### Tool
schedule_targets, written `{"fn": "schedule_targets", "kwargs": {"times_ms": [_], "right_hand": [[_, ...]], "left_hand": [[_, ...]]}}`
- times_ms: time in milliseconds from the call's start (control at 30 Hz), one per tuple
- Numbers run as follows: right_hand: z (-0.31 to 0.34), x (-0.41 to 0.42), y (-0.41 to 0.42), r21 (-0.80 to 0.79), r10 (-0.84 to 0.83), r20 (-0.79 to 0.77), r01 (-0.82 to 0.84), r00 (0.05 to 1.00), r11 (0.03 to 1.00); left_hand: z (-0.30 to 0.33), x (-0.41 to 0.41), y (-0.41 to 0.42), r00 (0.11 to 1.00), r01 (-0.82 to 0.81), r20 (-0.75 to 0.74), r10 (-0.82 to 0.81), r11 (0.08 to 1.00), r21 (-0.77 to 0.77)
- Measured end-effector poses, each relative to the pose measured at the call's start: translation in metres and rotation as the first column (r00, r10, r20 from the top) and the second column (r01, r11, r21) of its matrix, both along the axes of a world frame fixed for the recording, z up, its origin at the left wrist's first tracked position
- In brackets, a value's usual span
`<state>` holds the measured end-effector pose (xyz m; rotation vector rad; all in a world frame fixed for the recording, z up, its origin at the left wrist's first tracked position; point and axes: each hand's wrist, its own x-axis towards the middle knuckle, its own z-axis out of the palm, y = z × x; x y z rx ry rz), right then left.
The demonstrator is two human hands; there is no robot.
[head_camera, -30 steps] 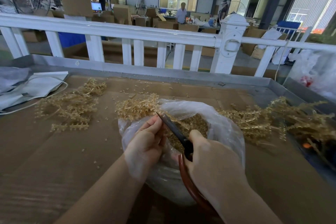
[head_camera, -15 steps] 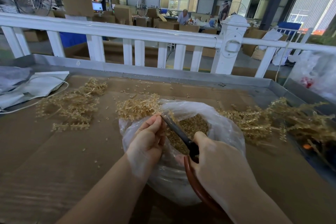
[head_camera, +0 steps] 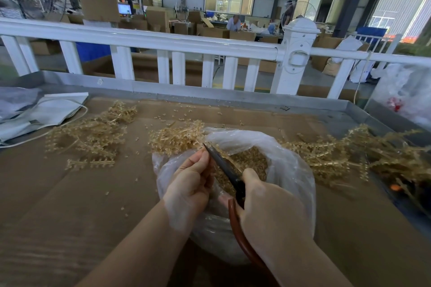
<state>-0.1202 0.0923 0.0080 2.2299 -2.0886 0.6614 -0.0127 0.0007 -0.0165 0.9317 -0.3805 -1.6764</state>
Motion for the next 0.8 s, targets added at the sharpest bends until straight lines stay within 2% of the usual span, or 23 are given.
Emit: {"fn": "schedule_targets", "kwargs": {"times_ms": [267,433,633,800], "right_hand": [[-0.0027,-0.0015,0.0014,0.033,0.003,0.009,-0.003,1.0,0.999],[-0.0049,0.0008,0.0006,0.026,-0.005,0.017,0.005,1.0,1.0],[-0.0055,0.0021,-0.002,0.058,-0.018,0.022,0.017,1.0,0.998],[-0.0038,0.0003,-0.005,0.077,-0.01,0.031,0.008,0.999,0.997]], "left_hand": [[-0.0001,0.0019,-0.0009,1.0,0.002,-0.02,-0.001,1.0,0.017],[-0.0007,0.0027,-0.0028,1.0,0.017,0.019,-0.018,0.999,0.033],[-0.0078,0.0018,-0.0051,0.999,0.036,0.028,-0.035,0.999,-0.026],[-0.0087,0.0028,-0.0056,0.999,0.031,-0.04,-0.031,0.999,-0.012]]}}
